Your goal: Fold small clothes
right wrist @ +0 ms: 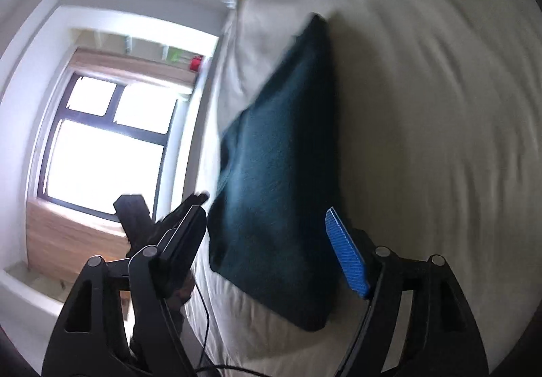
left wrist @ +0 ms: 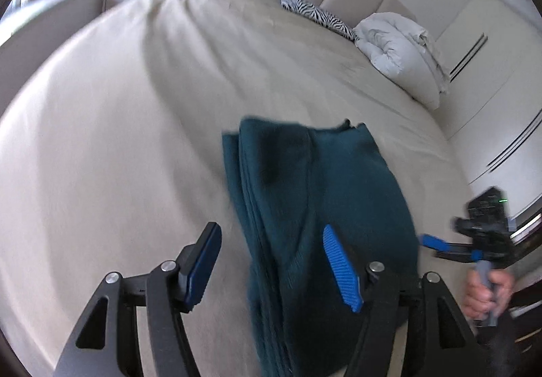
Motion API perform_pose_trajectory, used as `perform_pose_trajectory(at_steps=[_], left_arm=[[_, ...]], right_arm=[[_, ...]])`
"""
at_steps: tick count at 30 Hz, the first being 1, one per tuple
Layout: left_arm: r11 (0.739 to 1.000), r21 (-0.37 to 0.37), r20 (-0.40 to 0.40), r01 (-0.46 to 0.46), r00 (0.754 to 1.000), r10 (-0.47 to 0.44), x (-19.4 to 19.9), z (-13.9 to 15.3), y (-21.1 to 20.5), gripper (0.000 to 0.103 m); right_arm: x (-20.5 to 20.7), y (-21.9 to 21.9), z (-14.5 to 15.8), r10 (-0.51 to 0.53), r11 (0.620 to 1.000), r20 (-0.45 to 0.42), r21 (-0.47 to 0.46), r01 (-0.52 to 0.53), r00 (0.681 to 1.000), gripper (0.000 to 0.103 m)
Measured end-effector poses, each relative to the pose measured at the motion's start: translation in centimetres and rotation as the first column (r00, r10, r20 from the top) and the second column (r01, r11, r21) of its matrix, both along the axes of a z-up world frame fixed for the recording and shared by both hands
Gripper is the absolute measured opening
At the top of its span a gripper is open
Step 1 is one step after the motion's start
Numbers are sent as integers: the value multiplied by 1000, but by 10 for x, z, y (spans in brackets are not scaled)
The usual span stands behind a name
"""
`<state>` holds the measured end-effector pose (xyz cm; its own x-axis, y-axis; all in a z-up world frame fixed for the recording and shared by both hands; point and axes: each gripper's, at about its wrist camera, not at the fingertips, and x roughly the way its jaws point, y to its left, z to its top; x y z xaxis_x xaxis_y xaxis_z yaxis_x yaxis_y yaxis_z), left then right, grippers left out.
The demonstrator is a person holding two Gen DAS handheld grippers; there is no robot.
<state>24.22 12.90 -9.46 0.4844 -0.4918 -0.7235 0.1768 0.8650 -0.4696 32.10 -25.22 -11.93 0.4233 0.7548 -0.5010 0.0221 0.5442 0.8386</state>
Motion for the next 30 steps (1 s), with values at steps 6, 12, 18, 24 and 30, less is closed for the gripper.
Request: perform_pose_trajectory(at_steps=[6,12,18,24,30], left_arm=[[992,-119,-140,33,989,-49,5,-27,-10,68],[977,-211,-214,7,975,-54,21,-43,-11,67],[982,-187,-269,13,961,-64,35,-46,-19,63],[984,-178,-275,-14,961,-36,41,-51,-18,34],[998,-68,-213,8,977,-22,29,-24,-34,26]], right_arm=[[13,9,-31,7,1000,-81,30,-4,997,74],[29,23,-34,21,999,-100,41,-17,995,73],[48,40,-38,22,1000,-117,-16,-24,993,68],[53,51,-36,14,991,-117,-127,-29,993,49],[41,65,-6,19,959,-50,-281,-33,999,39]])
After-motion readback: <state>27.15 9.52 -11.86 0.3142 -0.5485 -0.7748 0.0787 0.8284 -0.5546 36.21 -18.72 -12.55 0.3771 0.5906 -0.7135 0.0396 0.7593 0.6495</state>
